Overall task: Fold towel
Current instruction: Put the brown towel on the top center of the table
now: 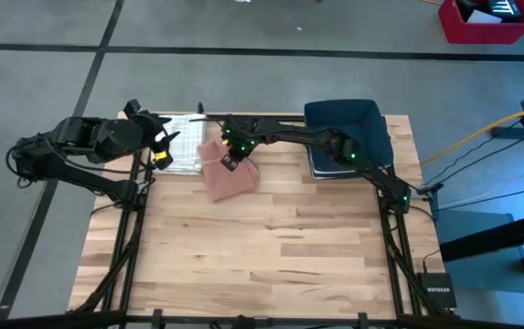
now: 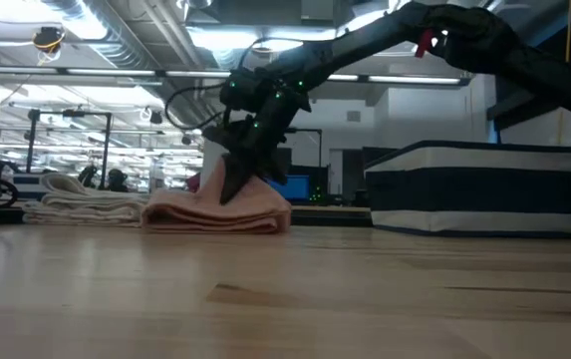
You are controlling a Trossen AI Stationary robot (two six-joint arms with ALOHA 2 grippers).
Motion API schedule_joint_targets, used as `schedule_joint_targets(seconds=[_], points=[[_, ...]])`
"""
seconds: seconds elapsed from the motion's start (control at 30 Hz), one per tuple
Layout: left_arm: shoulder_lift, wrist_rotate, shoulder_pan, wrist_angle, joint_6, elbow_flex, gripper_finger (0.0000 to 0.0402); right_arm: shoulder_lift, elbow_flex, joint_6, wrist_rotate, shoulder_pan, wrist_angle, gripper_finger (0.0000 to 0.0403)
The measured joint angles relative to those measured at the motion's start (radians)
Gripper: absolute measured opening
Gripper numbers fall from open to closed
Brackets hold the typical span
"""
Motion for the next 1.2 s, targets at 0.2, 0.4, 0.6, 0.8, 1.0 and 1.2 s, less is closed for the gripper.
schedule_joint_targets(seconds=[0.2, 0.4, 0.6, 0.8, 1.0, 1.2], points=[[0.022, 0.0, 0.0, 0.003, -0.005, 0.0, 0.0186, -0.026, 0.0, 0.071, 0.082, 0.024, -0.026, 0.0012], [0.061, 0.0, 0.0, 0.002, -0.006, 0.0, 0.0186, -0.034, -0.008, 0.115, 0.186, 0.073, -0.156, 0.0024], [0.101, 0.0, 0.0, 0.002, 0.0, 0.0, 0.0186, -0.025, -0.065, 0.202, 0.24, 0.094, -0.159, 0.0043], [0.113, 0.0, 0.0, 0.002, -0.012, 0.0, 0.0186, -0.025, -0.059, 0.212, 0.224, 0.113, -0.167, 0.0107], [0.109, 0.048, 0.0, 0.001, -0.031, 0.0, 0.0186, -0.024, 0.036, 0.181, 0.227, 0.113, -0.275, 0.018], [0.109, 0.056, 0.0, -0.006, -0.051, 0.0, 0.0186, -0.023, 0.133, 0.15, 0.234, 0.114, -0.424, 0.0218]])
